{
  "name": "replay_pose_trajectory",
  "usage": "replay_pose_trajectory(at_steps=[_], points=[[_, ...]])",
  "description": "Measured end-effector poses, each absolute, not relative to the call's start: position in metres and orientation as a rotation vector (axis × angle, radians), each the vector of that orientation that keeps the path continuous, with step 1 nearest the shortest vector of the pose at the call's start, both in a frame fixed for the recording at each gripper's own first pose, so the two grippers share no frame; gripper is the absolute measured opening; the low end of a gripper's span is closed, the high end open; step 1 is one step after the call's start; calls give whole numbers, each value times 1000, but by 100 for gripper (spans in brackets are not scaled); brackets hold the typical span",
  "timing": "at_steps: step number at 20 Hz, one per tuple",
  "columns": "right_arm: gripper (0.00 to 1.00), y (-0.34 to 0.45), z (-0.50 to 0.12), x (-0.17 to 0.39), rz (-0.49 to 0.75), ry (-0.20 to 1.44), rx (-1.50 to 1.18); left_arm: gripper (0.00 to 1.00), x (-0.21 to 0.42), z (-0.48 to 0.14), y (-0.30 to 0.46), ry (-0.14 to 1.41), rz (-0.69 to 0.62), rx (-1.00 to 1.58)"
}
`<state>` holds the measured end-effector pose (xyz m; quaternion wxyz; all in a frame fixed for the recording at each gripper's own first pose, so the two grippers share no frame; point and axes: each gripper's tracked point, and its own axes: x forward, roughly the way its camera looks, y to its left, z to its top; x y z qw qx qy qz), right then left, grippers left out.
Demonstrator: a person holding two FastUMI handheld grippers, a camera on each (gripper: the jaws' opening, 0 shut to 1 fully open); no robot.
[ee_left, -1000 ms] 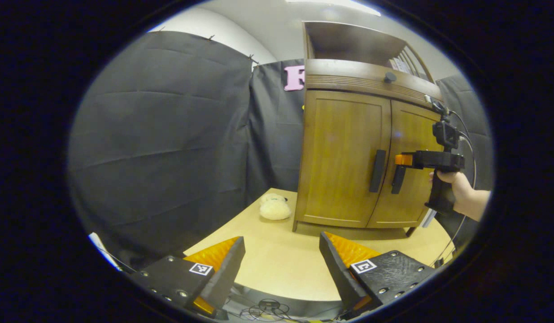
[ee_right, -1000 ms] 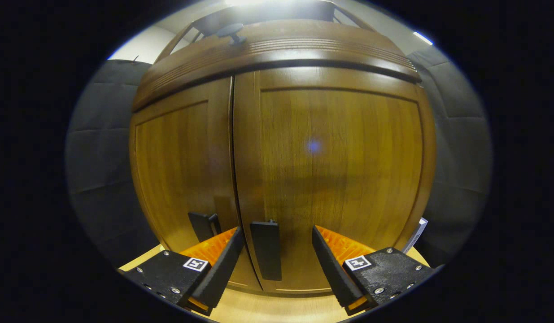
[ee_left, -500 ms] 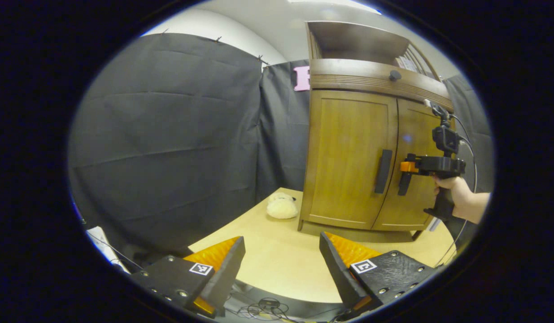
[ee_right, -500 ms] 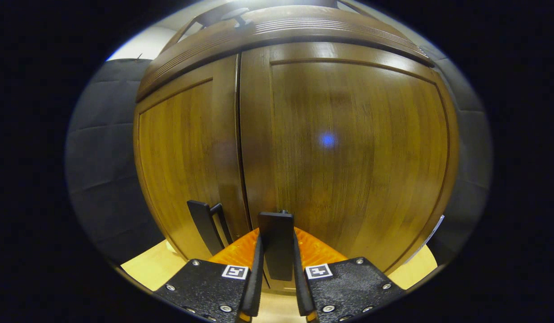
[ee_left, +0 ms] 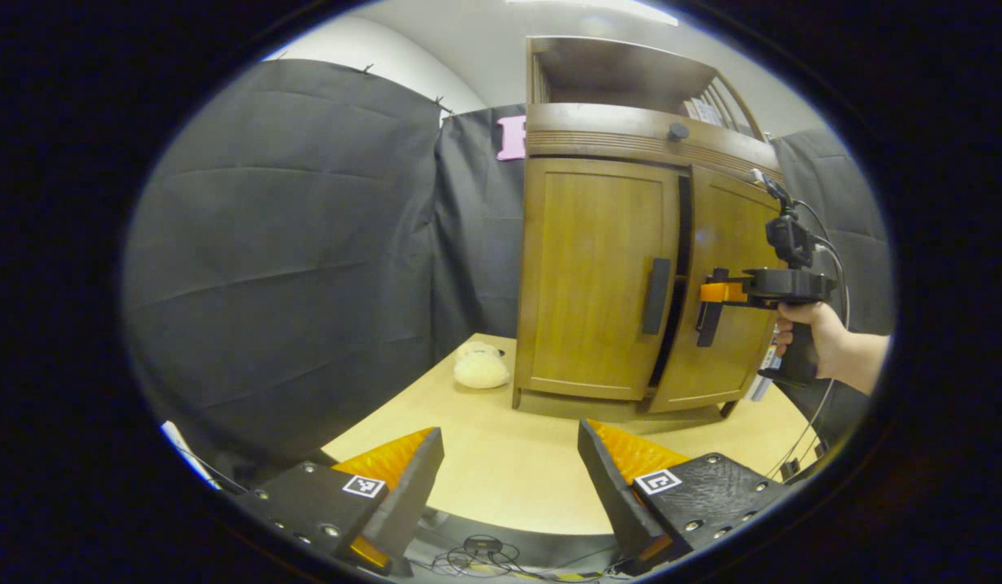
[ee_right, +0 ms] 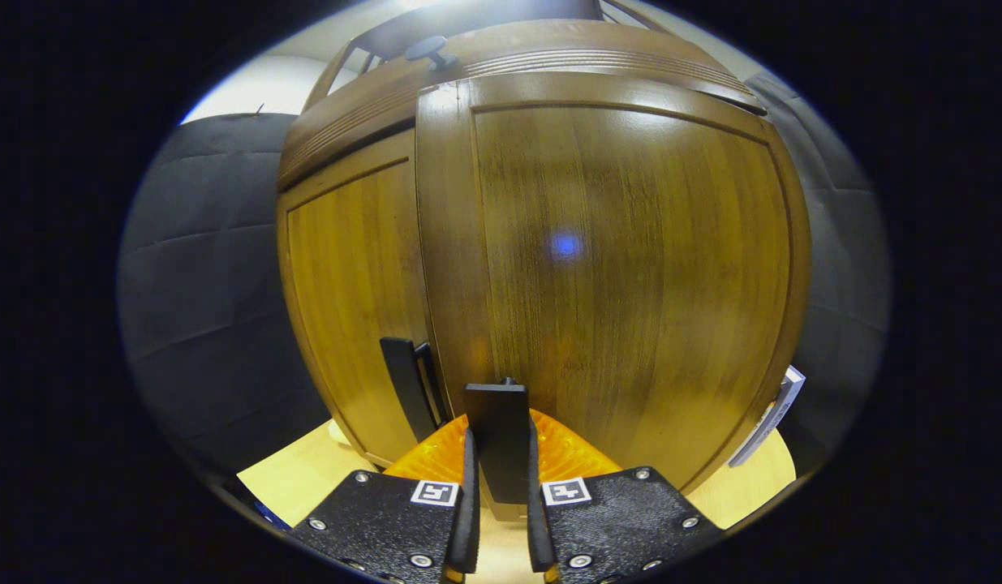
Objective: Open the right door of the double-door shoe cabinet with the right hand, and open the left door with the left hand.
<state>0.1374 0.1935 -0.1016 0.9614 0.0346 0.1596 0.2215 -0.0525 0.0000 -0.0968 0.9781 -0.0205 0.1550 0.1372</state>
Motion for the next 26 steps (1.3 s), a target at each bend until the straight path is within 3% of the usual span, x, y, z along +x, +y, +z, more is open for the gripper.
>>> replay_pose_trajectory(at_steps=[5, 6, 16, 17, 19, 20, 21, 23, 24, 26], points=[[24, 190, -101, 126, 424, 327, 86, 95, -56, -95, -23, 314, 179, -19], [24, 187, -99, 124, 417, 326, 85, 100, -57, -94, -25, 314, 162, -20], [22, 170, -94, 107, 351, 321, 94, 95, -47, -87, -45, 300, 19, 3], [22, 170, -92, 104, 341, 322, 95, 100, -49, -88, -49, 300, 2, 1], [21, 170, -84, 100, 318, 329, 86, 100, -46, -87, -61, 298, -29, -13], [21, 170, -80, 99, 306, 335, 83, 95, -45, -89, -61, 300, -47, -25], [20, 171, -75, 99, 295, 340, 81, 100, -42, -90, -65, 301, -68, -35], [20, 174, -62, 99, 277, 351, 71, 100, -37, -90, -85, 295, -102, -40], [19, 177, -55, 99, 271, 361, 66, 95, -34, -88, -93, 290, -111, -38], [17, 179, -41, 102, 259, 371, 56, 100, -31, -88, -102, 281, -123, -41]])
